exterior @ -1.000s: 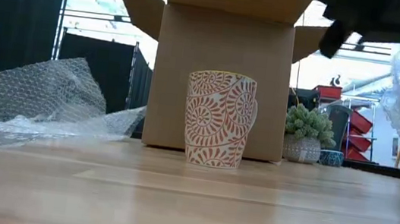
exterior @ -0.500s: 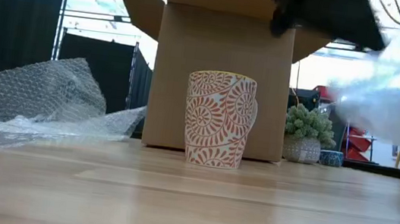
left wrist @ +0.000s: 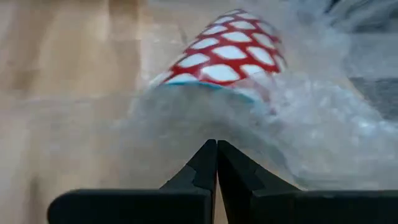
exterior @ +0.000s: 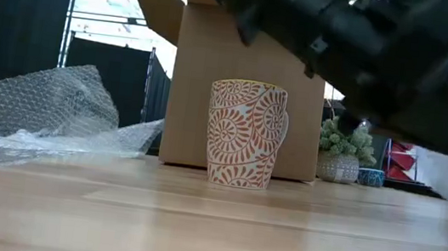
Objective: Wrap mug
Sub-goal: Wrap the red mug with bubble wrap
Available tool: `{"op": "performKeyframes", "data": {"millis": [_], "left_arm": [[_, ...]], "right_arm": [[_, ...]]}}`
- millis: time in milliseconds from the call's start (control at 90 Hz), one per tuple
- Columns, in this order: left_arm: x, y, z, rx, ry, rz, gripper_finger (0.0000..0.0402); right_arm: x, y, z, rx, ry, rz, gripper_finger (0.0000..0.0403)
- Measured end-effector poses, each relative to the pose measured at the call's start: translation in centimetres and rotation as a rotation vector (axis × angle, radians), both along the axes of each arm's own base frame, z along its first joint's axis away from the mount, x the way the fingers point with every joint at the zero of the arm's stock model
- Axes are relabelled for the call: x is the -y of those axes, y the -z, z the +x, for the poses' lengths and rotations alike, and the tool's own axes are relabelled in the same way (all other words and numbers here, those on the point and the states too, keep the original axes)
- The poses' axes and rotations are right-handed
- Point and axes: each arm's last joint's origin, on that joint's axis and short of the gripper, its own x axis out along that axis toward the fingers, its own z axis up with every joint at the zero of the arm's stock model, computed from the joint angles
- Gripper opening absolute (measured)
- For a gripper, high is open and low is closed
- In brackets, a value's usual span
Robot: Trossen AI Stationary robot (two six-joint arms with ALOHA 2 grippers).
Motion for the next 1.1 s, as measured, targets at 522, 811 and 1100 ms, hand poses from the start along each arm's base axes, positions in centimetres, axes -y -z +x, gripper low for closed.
{"op": "performKeyframes", "data": {"millis": [522,811,1100], "left_arm": [[1.9,-3.6,0.8,0.147,0.070,-0.074,0.0000],[1.5,-3.3,0.8,0.099,0.045,-0.051,0.0000],[1.5,-3.4,0.7,0.098,0.038,-0.046,0.0000]], "right_arm": [[1.0,5.0,-0.4,0.020,0.001,0.105,0.0000],[0.6,3.0,-0.2,0.050,0.002,0.167,0.0000],[2.1,-0.2,-0.7,0.084,0.112,0.242,0.0058]]}}
